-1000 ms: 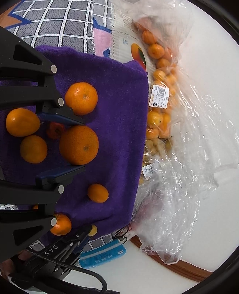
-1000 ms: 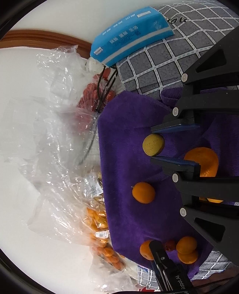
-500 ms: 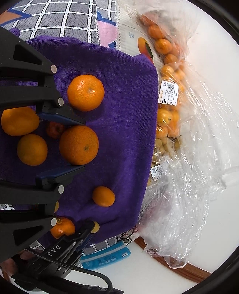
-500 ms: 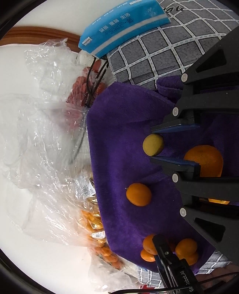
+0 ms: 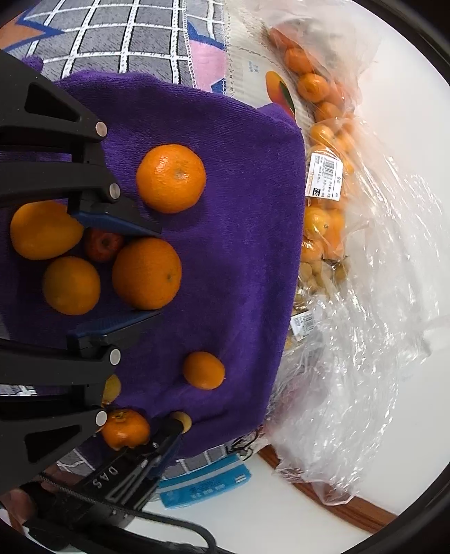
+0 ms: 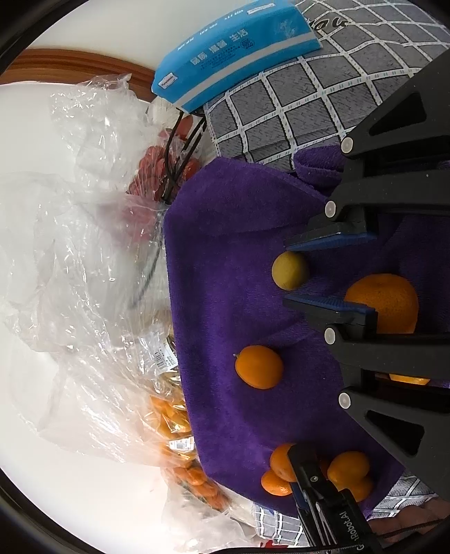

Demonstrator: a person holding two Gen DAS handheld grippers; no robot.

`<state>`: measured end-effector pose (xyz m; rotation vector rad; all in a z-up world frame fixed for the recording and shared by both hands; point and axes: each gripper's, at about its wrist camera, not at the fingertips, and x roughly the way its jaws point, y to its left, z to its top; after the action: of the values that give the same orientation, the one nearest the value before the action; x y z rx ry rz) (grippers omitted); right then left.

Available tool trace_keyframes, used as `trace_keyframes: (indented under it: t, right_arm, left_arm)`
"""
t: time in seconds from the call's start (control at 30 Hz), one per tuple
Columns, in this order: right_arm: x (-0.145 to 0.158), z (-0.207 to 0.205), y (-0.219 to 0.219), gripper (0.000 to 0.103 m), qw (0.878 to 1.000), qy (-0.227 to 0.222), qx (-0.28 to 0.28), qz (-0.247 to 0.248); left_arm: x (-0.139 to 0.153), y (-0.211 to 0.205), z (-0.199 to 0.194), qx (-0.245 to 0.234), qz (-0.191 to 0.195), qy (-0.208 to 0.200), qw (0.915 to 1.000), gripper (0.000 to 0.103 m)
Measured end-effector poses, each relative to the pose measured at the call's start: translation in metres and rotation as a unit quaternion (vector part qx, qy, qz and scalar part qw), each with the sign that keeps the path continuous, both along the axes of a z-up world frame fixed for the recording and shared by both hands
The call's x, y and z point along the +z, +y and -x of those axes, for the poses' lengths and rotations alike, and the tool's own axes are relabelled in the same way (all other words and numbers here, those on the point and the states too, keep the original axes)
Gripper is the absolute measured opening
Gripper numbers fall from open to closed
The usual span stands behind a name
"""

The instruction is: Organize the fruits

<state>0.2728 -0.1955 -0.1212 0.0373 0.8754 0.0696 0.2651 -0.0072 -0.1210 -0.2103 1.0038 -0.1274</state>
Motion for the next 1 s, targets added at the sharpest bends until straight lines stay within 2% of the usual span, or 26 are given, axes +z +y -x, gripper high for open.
trace_keyframes:
  t: [0.1, 0.13, 0.33, 0.47, 0.87, 0.97, 1.0]
  right_arm:
    - [0.010, 0.009, -0.001, 0.042, 1.000, -0.013, -0.001, -0.004]
    - [0.013, 0.011, -0.002, 0.043, 1.000, -0.016, -0.001, -0.003]
    - [0.036, 0.028, -0.003, 0.047, 1.000, -0.010, 0.004, -0.006]
    - [0.053, 0.048, -0.003, 0.049, 1.000, -0.022, -0.001, -0.009]
    - [0.102, 0.133, -0.008, 0.053, 0.999, -0.051, -0.009, -0.016]
    - [0.110, 0.154, -0.009, 0.065, 0.998, -0.053, -0.014, -0.010]
    - [0.113, 0.163, -0.009, 0.073, 0.998, -0.057, -0.013, -0.009]
  left_arm:
    - [0.008, -0.002, 0.006, 0.004, -0.005, -0.007, 1.0000, 0.040]
    - [0.012, -0.002, 0.009, 0.004, -0.004, -0.010, 0.9999, 0.041]
    - [0.034, -0.002, 0.028, 0.015, -0.010, -0.027, 0.9995, 0.052]
    - [0.048, 0.003, 0.051, 0.027, -0.016, -0.044, 0.9985, 0.063]
    - [0.095, 0.002, 0.139, 0.043, -0.045, -0.105, 0.9926, 0.075]
    - [0.105, 0.002, 0.161, 0.046, -0.048, -0.117, 0.9910, 0.080]
    - [0.107, 0.002, 0.167, 0.045, -0.050, -0.121, 0.9904, 0.080]
